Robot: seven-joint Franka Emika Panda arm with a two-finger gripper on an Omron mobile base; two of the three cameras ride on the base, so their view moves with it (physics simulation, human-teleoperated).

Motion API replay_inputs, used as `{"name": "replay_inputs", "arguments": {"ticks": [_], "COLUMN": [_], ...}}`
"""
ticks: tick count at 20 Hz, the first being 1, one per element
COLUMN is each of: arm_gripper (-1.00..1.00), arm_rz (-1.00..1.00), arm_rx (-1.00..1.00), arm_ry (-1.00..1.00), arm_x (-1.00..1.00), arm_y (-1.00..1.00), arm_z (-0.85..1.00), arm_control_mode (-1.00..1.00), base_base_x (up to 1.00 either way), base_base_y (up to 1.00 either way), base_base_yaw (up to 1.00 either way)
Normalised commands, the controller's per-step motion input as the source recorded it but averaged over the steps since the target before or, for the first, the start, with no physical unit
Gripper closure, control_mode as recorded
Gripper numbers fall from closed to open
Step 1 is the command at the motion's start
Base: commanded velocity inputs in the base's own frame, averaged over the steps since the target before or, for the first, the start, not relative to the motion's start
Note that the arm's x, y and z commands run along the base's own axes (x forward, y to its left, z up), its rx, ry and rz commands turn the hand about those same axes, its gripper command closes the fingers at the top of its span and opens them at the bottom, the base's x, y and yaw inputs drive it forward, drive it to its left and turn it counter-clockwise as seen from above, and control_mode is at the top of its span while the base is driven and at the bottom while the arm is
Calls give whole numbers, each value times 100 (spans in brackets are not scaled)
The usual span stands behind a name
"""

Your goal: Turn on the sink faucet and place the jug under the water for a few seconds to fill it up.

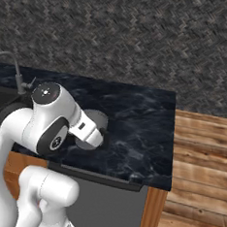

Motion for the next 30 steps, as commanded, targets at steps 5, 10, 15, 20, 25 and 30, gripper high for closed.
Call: {"name": "replay_inputs", "arguments": {"ticks": [5, 10, 15, 20, 25, 30], "arm_gripper": [-100, -100, -100, -100, -100, -100], "arm_rz": [19, 28, 29, 30, 34, 28], "arm_rx": [0, 0, 3, 11, 10, 5], "arm_ry": [0, 0, -3, -13, -6, -12], "arm_x": [21, 15, 14, 38, 47, 39], "arm_y": [-38, -55, -43, -27, -13, -4], "arm_z": [0, 0, -25, -33, -25, -31], "arm_control_mode": [-100, -100, -100, -100, -100, -100], "base_base_x": [0, 0, 0, 0, 0, 0], "base_base_y": [0, 0, 0, 0, 0, 0], "base_base_yaw": [0, 0, 0, 0, 0, 0]}}
